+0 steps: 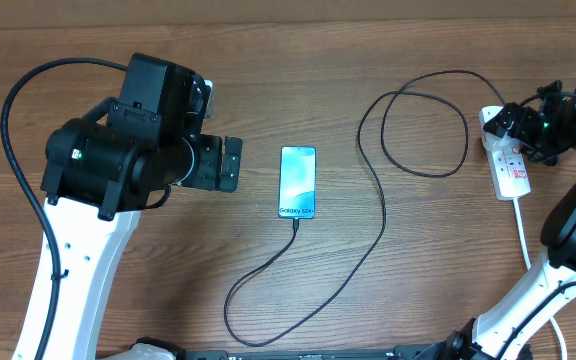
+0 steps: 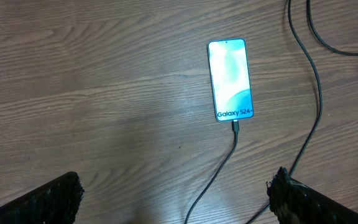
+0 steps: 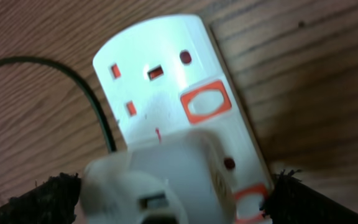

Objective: Plug charger to phone and switch on socket
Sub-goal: 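Press down the orange switch beside the charger with the right gripper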

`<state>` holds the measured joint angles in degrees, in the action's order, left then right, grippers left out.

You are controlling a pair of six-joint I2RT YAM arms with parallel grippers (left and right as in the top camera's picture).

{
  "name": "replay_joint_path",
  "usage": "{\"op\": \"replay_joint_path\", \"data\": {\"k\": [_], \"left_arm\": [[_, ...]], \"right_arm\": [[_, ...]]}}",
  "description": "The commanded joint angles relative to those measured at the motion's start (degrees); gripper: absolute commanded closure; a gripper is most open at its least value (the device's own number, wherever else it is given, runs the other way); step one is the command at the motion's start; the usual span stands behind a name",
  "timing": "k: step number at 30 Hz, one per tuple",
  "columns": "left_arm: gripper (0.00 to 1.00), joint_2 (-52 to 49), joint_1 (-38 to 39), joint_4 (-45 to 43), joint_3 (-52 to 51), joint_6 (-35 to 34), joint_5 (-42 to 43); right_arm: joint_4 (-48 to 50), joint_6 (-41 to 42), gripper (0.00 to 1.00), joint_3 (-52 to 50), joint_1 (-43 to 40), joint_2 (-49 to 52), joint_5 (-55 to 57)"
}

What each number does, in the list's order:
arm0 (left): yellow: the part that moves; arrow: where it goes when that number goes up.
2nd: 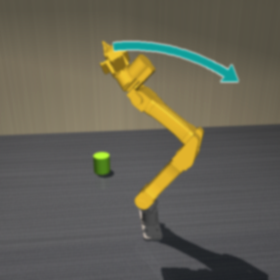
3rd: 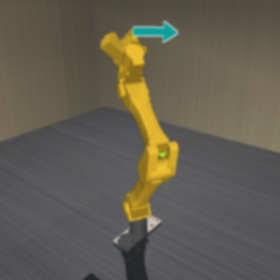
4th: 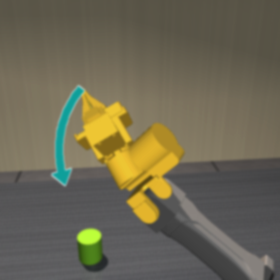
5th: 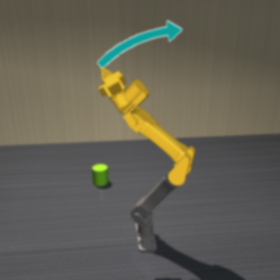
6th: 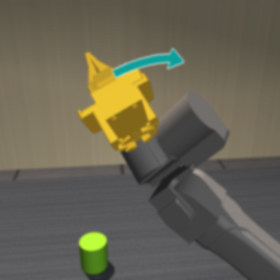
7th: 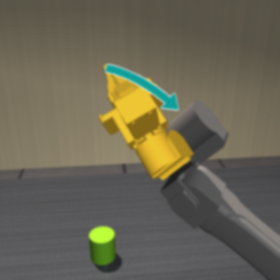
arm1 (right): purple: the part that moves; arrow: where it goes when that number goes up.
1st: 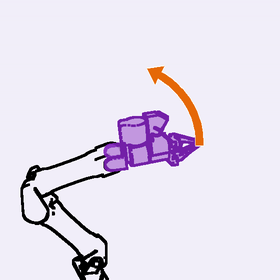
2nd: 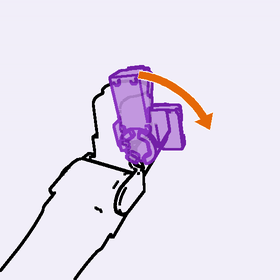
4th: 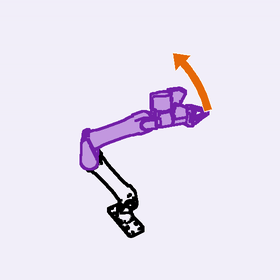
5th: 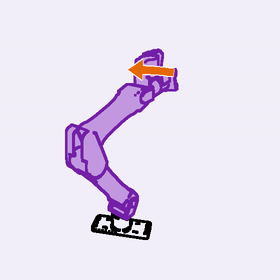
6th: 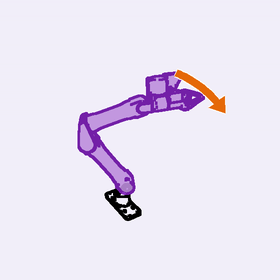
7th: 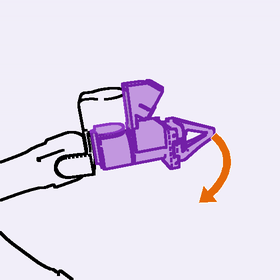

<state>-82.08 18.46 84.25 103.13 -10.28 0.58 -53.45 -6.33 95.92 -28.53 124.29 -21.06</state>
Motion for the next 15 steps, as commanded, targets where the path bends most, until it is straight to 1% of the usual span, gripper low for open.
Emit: {"op": "replay_joint_path", "data": {"k": [1, 3, 10, 15], "left_arm": [[0.01, -0.3, 0.4, -0.1, 0.6, 1.1, -0.6], [0.01, -0.3, 0.4, -0.1, 0.6, 1.1, -0.6], [0.01, -0.3, 0.4, -0.1, 0.6, 1.1, -0.6], [0.01, -0.3, 0.4, -0.1, 0.6, 1.1, -0.6]], "right_arm": [[-2.2, 0.2, 0.00, 4.2, -0.2, 0.1, -2.8], [-3.6, 0.2, 0.00, 5.7, -0.3, 0.1, -2.8], [-4.0, 0.2, 0.00, 5.7, 0.0, 0.1, -2.8], [-2.8, 0.2, 0.00, 3.6, 0.0, 0.1, -3.1]]}}
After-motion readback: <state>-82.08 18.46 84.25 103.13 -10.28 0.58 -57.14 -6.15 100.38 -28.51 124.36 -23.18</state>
